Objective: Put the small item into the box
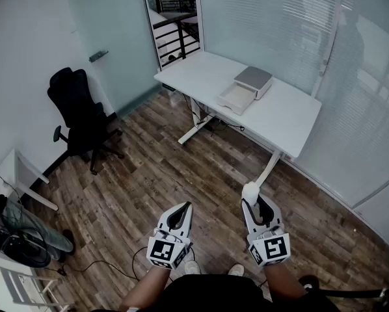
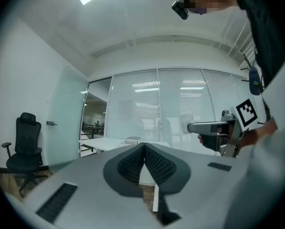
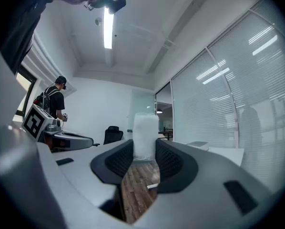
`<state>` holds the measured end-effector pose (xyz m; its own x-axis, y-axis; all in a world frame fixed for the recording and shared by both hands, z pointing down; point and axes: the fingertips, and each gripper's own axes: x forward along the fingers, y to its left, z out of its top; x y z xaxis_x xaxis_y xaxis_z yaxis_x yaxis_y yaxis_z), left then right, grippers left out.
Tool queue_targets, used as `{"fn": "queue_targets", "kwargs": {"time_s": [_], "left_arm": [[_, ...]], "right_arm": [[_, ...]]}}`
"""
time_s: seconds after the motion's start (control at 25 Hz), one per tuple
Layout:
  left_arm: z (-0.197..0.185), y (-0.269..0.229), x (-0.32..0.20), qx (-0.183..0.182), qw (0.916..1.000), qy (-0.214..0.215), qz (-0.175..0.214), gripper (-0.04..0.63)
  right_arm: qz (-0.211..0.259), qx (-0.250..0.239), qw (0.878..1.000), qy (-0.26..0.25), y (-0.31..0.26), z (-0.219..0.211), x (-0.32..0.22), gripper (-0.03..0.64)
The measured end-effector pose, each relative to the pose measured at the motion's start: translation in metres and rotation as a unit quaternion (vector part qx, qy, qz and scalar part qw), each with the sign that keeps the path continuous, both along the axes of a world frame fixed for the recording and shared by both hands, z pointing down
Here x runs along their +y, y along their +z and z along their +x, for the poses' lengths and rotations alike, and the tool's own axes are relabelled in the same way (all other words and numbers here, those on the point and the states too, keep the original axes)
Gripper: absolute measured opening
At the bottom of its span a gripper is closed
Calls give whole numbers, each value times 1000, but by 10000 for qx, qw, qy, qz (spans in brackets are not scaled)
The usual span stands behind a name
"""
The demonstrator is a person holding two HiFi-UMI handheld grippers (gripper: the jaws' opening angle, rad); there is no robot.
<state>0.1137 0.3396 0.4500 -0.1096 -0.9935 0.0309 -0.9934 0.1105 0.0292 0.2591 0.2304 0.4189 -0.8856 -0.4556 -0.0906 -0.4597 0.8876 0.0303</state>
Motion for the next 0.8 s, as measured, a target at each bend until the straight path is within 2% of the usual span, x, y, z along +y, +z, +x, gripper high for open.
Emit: {"fn": "queue_targets", "kwargs": {"time_s": [0.12,0.4,0.8], "left_arm": [[-2,-2,-1,-85,9998,112,148,13],[-15,0,2,-116,9996,184,160,13],[-64,4,20,-200,9991,352,145,13]], "right_arm": [[22,18,10000,-20,-1,-8,2,149],[76,53,10000,16,-5,-25,8,150],[39,-160,9997,169,-4,-66,26,153]]}}
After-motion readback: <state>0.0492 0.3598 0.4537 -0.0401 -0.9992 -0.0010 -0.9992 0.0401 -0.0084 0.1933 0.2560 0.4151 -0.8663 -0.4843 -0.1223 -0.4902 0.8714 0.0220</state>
